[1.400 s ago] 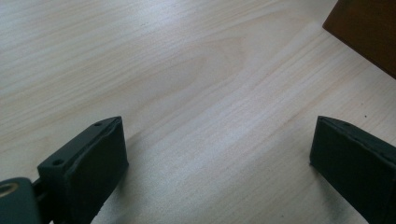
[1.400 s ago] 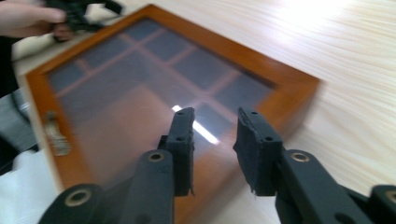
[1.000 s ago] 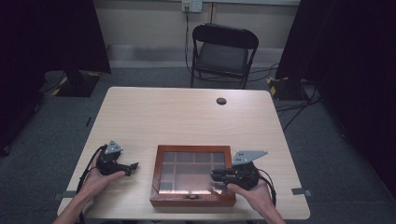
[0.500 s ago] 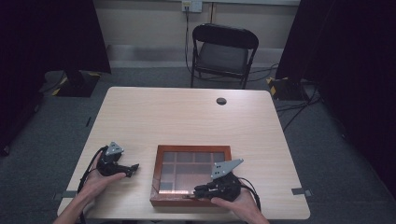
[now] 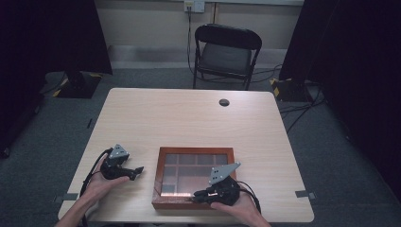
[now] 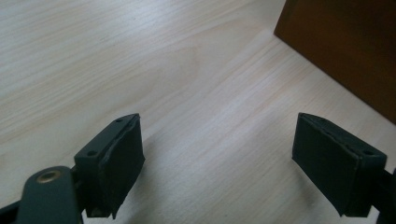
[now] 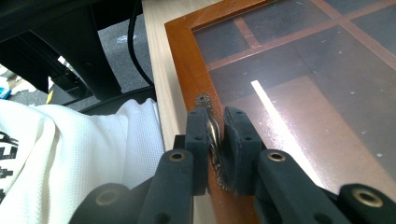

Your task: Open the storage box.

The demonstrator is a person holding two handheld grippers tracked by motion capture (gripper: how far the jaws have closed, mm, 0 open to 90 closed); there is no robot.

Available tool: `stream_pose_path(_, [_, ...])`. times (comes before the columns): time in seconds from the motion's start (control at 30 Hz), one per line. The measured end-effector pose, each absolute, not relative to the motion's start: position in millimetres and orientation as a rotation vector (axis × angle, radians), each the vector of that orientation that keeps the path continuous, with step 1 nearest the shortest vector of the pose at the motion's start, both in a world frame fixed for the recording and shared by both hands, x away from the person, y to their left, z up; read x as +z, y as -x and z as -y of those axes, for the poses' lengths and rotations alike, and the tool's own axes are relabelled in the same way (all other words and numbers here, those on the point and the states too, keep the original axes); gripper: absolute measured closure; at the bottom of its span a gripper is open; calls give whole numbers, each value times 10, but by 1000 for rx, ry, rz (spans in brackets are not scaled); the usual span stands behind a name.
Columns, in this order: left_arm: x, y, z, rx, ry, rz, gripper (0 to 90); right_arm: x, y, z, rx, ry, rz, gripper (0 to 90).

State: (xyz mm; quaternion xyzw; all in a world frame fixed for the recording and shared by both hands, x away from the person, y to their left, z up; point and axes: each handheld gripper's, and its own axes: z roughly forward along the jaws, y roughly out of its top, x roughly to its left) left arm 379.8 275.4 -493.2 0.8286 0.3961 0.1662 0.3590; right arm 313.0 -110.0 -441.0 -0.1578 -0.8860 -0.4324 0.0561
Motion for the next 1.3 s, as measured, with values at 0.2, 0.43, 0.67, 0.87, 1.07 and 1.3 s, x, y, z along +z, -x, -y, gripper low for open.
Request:
stream_pose_path(0.2, [-4883, -3772, -2712, 418, -2130, -999, 162, -4401, -3110, 1077, -1323, 465, 2712, 820])
stream_pose_path(0.43, [-4811, -3731, -2658, 417, -2089, -987, 166, -4389, -3135, 1059, -1312, 462, 2714, 825])
stream_pose_path(0.67, [-4786, -3717, -2637, 388, -2073, -966, 164, -4364, -3155, 1080, -1306, 451, 2712, 826])
stream_pose_path(0.87, [-4758, -3693, -2598, 375, -2072, -941, 162, -4276, -3170, 1109, -1349, 453, 2683, 828])
stream_pose_path(1.07, [-4732, -3680, -2567, 363, -2064, -929, 159, -4229, -3189, 1120, -1351, 459, 2672, 828])
stream_pose_path(1.3, [-4697, -3673, -2556, 337, -2056, -916, 158, -4149, -3215, 1125, -1360, 464, 2659, 827])
